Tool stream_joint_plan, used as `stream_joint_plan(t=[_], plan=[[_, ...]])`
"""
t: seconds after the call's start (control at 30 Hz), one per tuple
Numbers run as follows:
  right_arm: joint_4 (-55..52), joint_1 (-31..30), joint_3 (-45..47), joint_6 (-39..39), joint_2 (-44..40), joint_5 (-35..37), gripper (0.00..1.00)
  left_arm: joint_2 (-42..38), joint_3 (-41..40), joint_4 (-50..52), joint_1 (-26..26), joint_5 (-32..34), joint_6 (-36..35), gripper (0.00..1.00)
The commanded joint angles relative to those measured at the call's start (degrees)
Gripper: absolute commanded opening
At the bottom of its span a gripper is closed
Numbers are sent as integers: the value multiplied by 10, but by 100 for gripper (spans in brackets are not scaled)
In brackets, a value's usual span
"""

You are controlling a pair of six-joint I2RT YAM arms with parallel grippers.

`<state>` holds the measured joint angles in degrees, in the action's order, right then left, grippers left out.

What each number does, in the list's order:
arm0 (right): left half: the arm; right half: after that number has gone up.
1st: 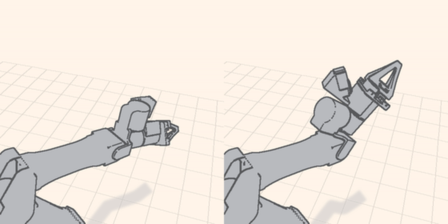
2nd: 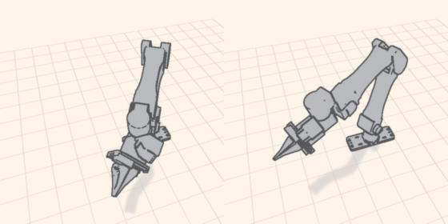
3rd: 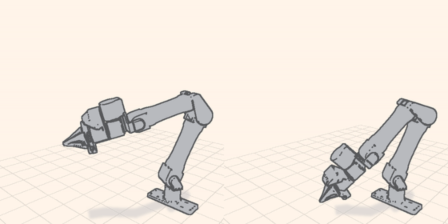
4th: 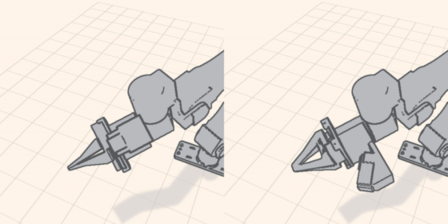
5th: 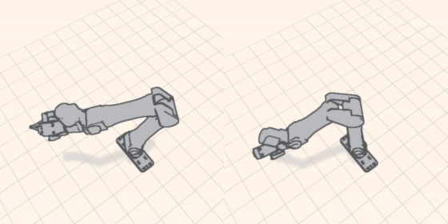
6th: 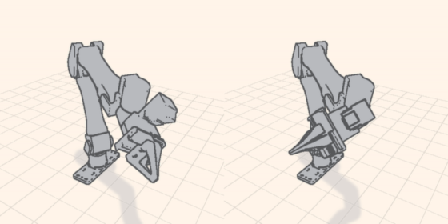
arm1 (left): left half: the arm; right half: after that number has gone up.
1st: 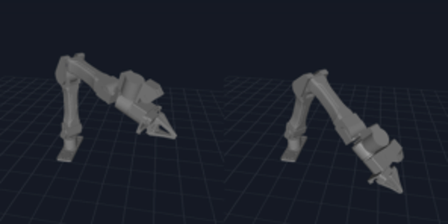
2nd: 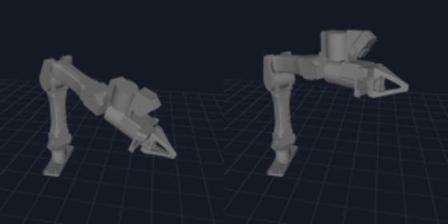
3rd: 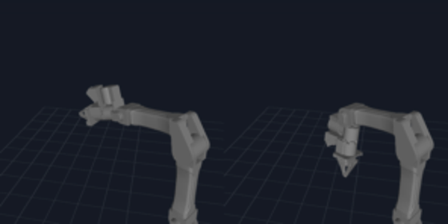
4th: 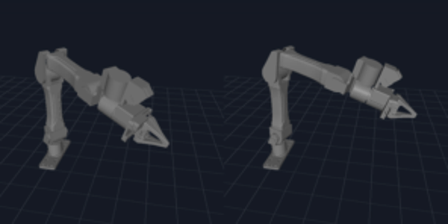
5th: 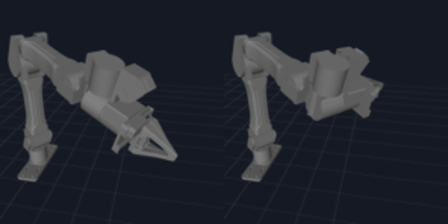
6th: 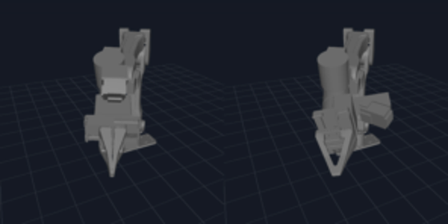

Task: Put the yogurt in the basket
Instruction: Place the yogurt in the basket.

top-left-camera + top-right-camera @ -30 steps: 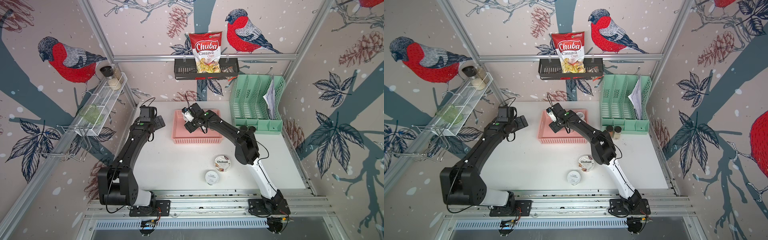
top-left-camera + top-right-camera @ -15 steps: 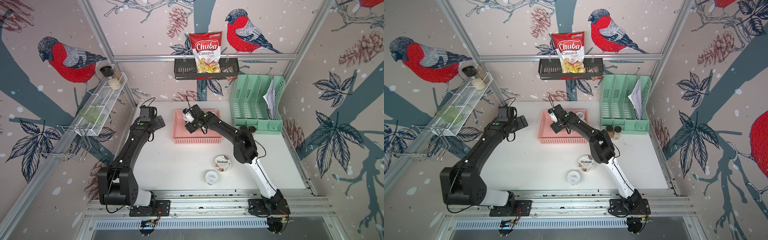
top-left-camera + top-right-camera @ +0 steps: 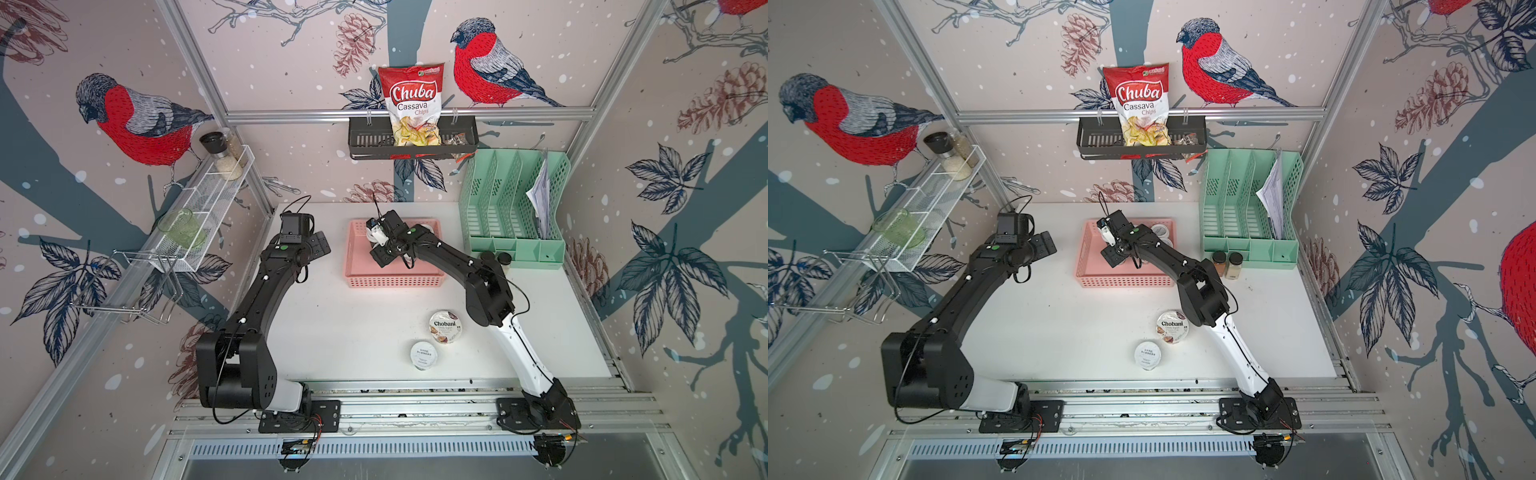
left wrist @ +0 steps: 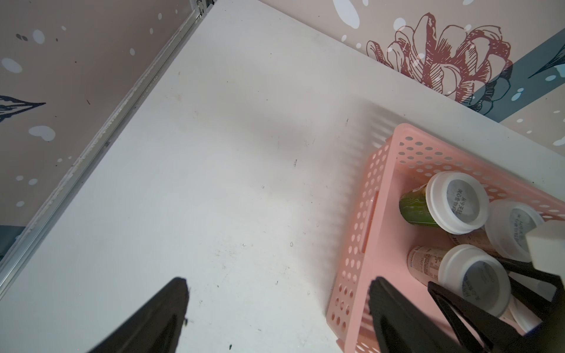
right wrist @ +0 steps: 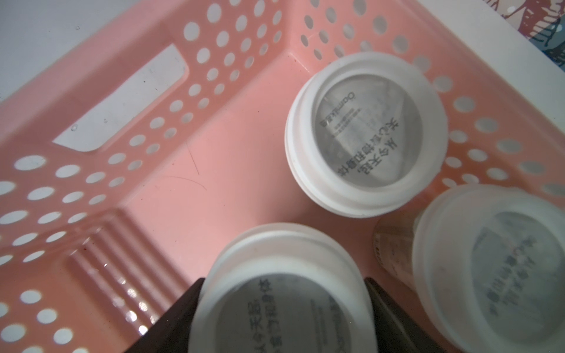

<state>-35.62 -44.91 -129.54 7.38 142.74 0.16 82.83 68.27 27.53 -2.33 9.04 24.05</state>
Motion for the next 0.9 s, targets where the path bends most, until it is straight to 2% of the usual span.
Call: stream_joint_plan(t=[0.0, 0.87], plan=[[9, -2, -4, 4, 3, -4, 80, 0, 3, -14, 2, 0, 1, 95], [-25, -10, -52, 18, -18, 27, 85, -4, 2, -15, 3, -4, 1, 95]])
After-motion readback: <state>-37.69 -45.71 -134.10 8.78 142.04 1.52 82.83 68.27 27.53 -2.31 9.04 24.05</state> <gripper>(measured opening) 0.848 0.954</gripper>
